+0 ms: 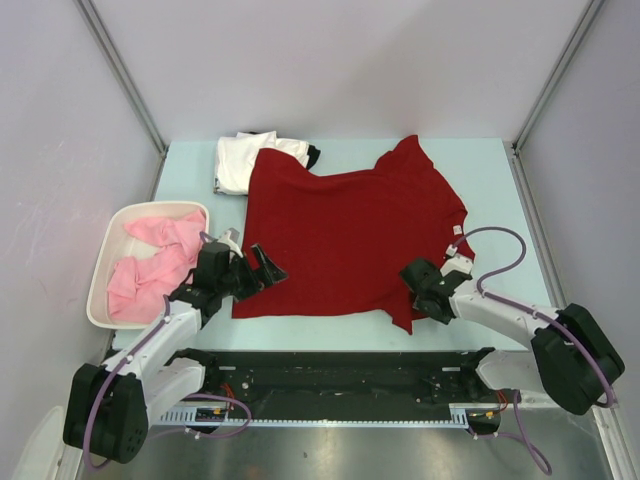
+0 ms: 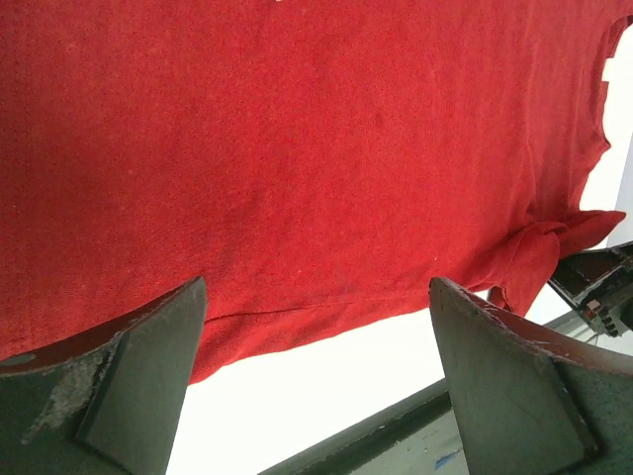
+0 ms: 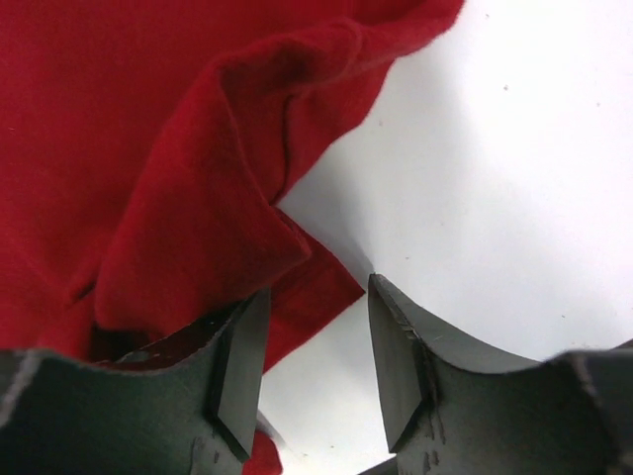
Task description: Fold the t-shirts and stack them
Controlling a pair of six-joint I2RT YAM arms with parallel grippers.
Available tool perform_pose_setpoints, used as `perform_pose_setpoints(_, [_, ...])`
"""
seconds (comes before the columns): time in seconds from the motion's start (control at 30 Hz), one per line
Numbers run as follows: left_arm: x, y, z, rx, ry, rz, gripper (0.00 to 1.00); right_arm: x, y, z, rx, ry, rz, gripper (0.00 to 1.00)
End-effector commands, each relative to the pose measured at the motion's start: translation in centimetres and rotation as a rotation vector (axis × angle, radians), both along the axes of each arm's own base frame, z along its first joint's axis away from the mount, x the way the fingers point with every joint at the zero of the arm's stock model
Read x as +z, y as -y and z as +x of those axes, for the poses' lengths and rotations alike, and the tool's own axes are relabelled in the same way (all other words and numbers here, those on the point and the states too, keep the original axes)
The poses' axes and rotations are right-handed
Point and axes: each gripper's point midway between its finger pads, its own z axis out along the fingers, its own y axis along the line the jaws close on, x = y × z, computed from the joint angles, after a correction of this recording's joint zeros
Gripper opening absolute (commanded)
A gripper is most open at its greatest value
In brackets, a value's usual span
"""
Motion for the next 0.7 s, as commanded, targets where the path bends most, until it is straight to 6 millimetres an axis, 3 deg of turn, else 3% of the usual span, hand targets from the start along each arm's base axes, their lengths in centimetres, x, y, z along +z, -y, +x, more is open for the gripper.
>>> perform_pose_setpoints(0.0, [1.2,0.8,0.5,-0.04,0.04,-0.021,0.98,-1.1,0.1,0.4,0.008,-0.016,-0.027,0.42])
perform_pose_setpoints(0.07, [1.0,0.8,0.4,-0.044,0.033,-0.022,0.98,-1.6,-0.1,0.4,0.013,-0.031,-0.023,0.35])
perform_pose_setpoints(0.2, [0.8,0.9,0.4,-0.046,0.025,-0.022,0.98,-1.8,-0.2,0.2,0.015,-0.045,-0.022,0.0])
perform_pose_setpoints(0.4, [1.0,0.8,0.4,-0.044,0.035,-0.026,0.98,0.3,0.1,-0.8,-0.003,-0.011,0.019,0.0])
perform_pose_setpoints(0.67, [1.9,1.0,0.5,-0.044,0.071,-0.042,0.98,3.2,0.6,-5.1,-0.039,0.003,0.109,0.0])
